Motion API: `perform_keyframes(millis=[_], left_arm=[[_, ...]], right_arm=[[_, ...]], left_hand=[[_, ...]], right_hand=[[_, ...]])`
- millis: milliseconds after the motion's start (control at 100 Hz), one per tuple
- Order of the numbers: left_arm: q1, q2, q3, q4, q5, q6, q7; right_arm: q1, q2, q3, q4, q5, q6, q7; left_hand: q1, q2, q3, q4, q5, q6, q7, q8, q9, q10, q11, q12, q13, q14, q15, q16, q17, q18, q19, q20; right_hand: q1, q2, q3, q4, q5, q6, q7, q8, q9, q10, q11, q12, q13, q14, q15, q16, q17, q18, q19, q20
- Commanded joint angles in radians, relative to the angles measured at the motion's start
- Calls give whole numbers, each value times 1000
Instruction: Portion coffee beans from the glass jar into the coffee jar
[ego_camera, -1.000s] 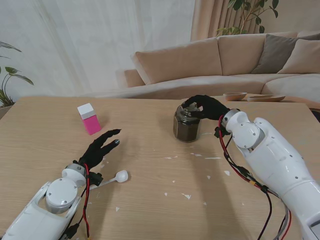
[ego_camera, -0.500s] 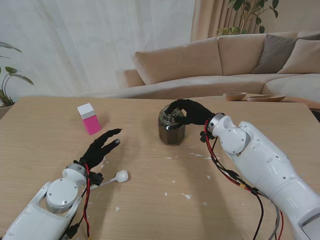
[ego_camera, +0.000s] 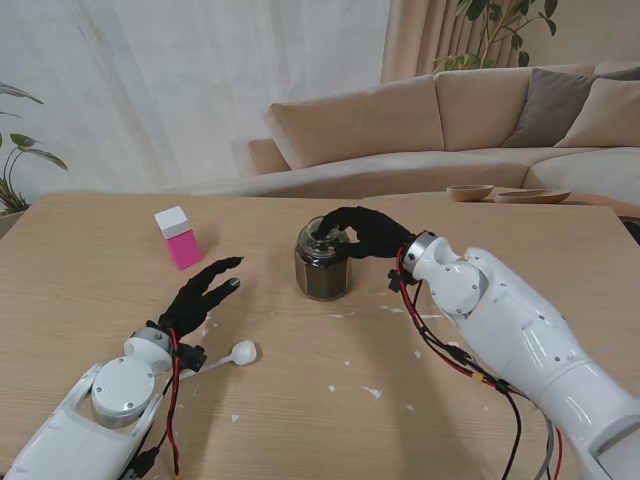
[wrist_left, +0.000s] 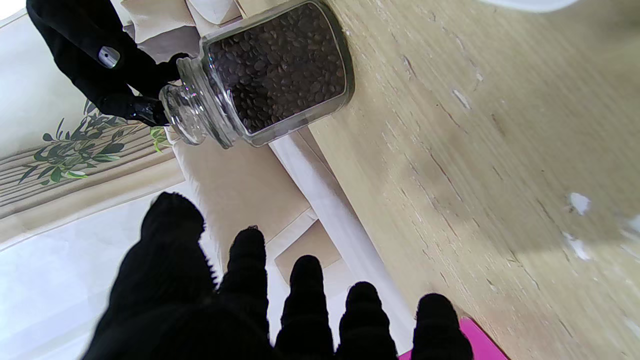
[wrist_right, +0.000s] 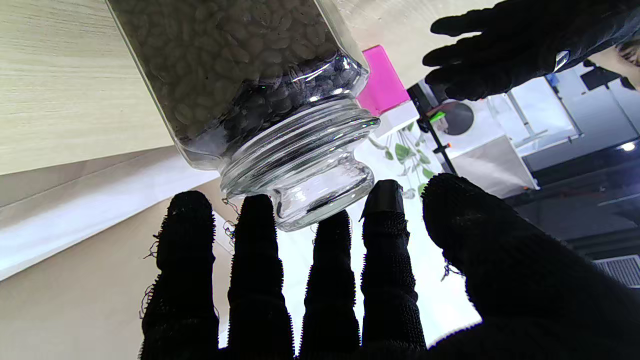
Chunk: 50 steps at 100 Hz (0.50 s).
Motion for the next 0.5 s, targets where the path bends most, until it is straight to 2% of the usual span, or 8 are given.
perform_keyframes(millis=[0, 110, 220, 310, 490], left_arm=[[8, -6, 0, -13, 0, -1, -13], [8, -6, 1, -14, -1, -2, -14], [10, -5, 0, -15, 0, -9, -15], [14, -4, -3, -20, 5, -15, -13], [29, -2, -5, -42, 11, -12, -16]], right_arm=[[-22, 0, -5, 13, -12, 10, 23], [-40, 2, 18, -16, -26, 24, 13], [-66, 1, 52, -60, -37, 51, -10], [-77, -3, 71, -87, -49, 80, -39], [-37, -18, 38, -63, -99, 121, -110]], left_hand=[[28, 11, -4, 4, -7, -31, 0, -1, -19, -28, 0, -3, -24, -35, -3, -7, 0, -38, -13, -15], [29, 11, -4, 4, -5, -30, 1, 0, -18, -26, 1, -2, -24, -34, -3, -7, 0, -39, -13, -15], [30, 11, -4, 4, -6, -30, 2, 0, -19, -26, 1, -2, -24, -33, -3, -6, 0, -38, -12, -15], [32, 6, -4, 5, -7, -30, 1, 0, -17, -27, 1, -2, -24, -32, -2, -4, 0, -37, -12, -15], [33, 3, -3, 5, -3, -29, 4, 1, -17, -26, 1, -2, -25, -30, -1, -2, 0, -37, -11, -14]], right_hand=[[-22, 14, -16, -14, -33, -16, -27, -1, 70, 81, 78, 36, 51, -26, 45, 27, -22, 13, -14, 2], [-30, 23, -34, -12, -59, -60, -59, -16, 48, 78, 61, 31, 26, -18, 37, 29, -47, 24, -15, 11], [-30, 22, -50, -6, -68, -65, -75, -22, 32, 79, 67, 39, 4, -14, 47, 42, -57, 23, -10, 28], [-31, 12, -53, 1, -77, -55, -76, -17, 6, 86, 107, 71, -18, -14, 80, 67, -61, 18, 4, 55], [-43, -7, -52, -2, -102, -52, -80, -9, -56, 88, 140, 105, -66, -20, 108, 87, -72, 8, 17, 82]])
